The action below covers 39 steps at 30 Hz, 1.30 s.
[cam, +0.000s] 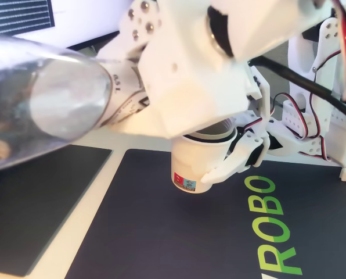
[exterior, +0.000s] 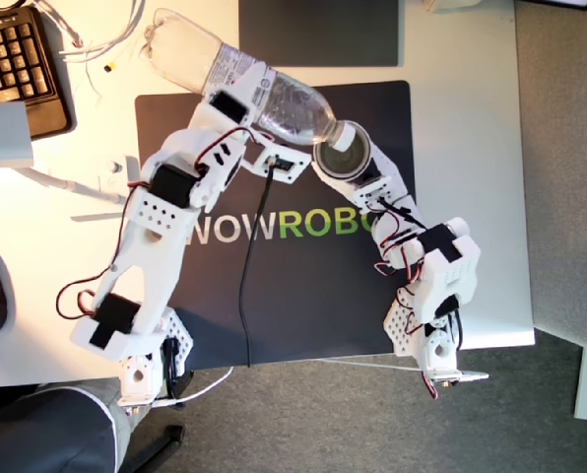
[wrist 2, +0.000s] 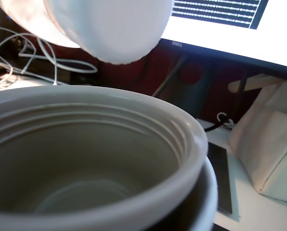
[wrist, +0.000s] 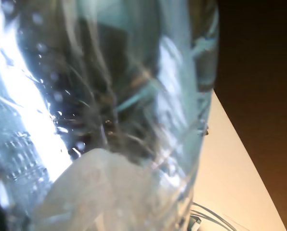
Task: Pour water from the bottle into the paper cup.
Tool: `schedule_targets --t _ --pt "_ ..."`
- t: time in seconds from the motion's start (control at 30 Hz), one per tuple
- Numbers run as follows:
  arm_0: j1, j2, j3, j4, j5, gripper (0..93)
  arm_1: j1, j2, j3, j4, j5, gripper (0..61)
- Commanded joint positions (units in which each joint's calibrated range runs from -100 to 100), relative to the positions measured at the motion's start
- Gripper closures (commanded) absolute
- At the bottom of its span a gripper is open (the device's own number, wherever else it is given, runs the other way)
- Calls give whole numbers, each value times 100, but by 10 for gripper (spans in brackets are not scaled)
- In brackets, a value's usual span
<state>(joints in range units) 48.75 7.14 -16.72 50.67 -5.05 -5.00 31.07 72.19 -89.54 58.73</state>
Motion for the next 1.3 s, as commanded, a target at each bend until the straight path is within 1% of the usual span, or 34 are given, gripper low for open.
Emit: schedule_targets --t 0.0,0.5,1.27 --pt "-84 -1210 -995 61 98 927 87 -612 -281 32 -15 543" --pt "-124 -1192 -1140 322 137 927 183 -715 -290 106 -24 543" --pt "-58 -1192 -1004 322 142 927 290 -767 -290 138 -68 543"
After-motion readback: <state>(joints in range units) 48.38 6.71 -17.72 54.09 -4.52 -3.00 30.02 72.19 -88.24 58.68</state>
